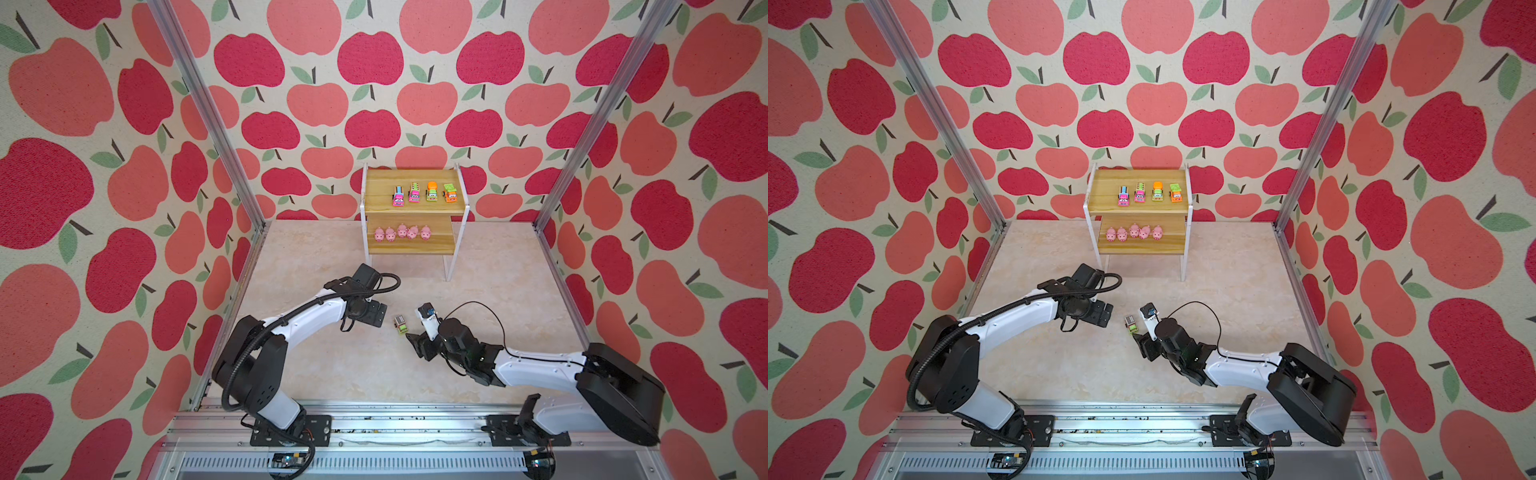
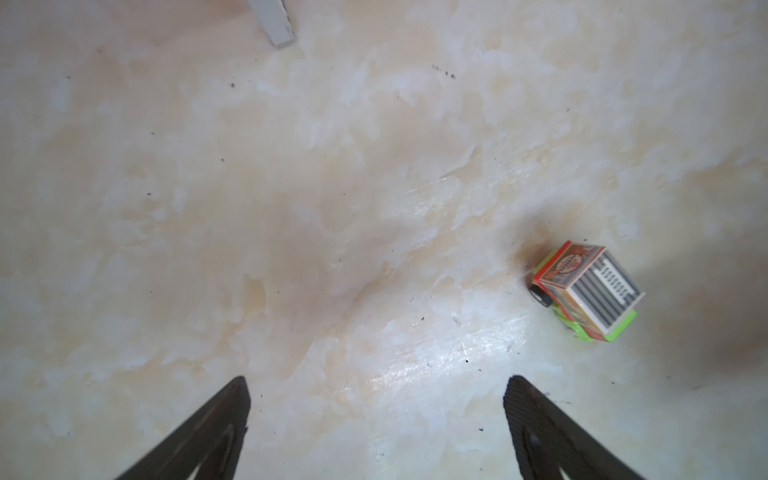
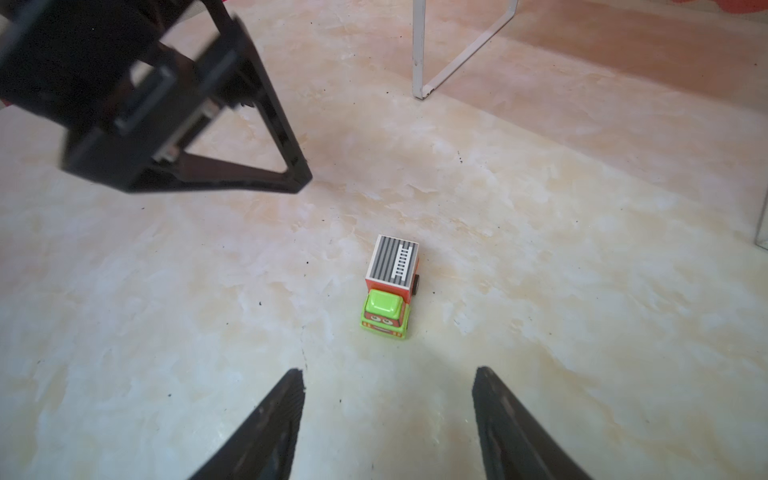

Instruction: Place and organize the plastic toys onto the shelf

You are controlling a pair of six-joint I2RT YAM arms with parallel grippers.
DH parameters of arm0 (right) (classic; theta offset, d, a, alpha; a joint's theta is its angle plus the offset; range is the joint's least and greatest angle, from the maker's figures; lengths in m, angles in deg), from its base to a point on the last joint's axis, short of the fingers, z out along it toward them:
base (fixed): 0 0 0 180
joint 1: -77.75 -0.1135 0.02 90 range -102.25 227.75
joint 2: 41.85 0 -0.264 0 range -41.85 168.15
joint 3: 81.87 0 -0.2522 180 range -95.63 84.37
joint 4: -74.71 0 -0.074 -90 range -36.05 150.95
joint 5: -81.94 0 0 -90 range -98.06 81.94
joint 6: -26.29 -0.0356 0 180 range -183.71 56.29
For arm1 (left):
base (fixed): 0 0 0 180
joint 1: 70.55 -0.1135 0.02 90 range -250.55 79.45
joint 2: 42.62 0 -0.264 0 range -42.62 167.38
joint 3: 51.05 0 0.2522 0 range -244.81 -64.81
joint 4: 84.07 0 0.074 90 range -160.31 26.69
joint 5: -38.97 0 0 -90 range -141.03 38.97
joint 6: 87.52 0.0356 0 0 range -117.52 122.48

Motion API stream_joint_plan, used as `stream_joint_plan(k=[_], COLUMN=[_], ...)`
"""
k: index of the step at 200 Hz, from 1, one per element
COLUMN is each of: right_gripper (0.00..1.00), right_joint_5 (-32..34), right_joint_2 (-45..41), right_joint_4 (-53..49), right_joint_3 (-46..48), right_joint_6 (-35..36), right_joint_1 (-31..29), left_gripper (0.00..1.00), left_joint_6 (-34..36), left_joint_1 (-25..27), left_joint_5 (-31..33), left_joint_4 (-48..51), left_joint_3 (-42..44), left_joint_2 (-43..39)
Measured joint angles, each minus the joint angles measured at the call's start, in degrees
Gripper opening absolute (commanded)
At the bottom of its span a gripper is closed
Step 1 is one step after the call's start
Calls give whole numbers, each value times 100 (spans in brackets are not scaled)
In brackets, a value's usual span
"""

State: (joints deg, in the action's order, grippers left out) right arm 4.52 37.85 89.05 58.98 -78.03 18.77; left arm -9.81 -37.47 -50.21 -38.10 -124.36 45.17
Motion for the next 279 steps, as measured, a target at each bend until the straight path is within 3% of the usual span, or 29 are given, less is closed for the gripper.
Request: stream_joint_plan(k=[44, 95, 116, 142, 173, 227, 252, 279], right_gripper=[67, 63, 53, 32, 17, 15, 15, 16], right_joint_5=[240, 310, 361, 391, 380, 669, 925, 1228], right_joint_2=[1235, 2177, 2393, 2592, 2629, 1488, 776, 627], right_joint_4=[966, 1569, 1672, 1720, 1574, -247, -1434, -2430], right_joint_3=[-175, -678, -863, -1032, -1250, -2050, -3268, -5045], right_joint_6=[-33, -33, -55, -96, -39, 144, 227, 306], right_joint_1=[-55, -52, -42, 11, -11, -407, -509, -463], left_gripper=[99, 99, 99, 99, 99, 99, 99, 99], left_joint_6=[-348, -339, -323, -286, -181, -111, -133, -245], left_joint_1=[-680, -973, -1056, -1108, -1193, -1537, -1779, -2017], left_joint_5=[-527, -911, -1010, -1082, -1156, -1178, -1167, -1161], left_joint_4=[35, 208, 269, 356, 431, 448, 442, 435], left_joint_3=[116, 114, 109, 44, -142, -393, -409, -415], left_joint_2=[-1360, -1801, -1884, -1987, -2138, -2251, -2251, -2251])
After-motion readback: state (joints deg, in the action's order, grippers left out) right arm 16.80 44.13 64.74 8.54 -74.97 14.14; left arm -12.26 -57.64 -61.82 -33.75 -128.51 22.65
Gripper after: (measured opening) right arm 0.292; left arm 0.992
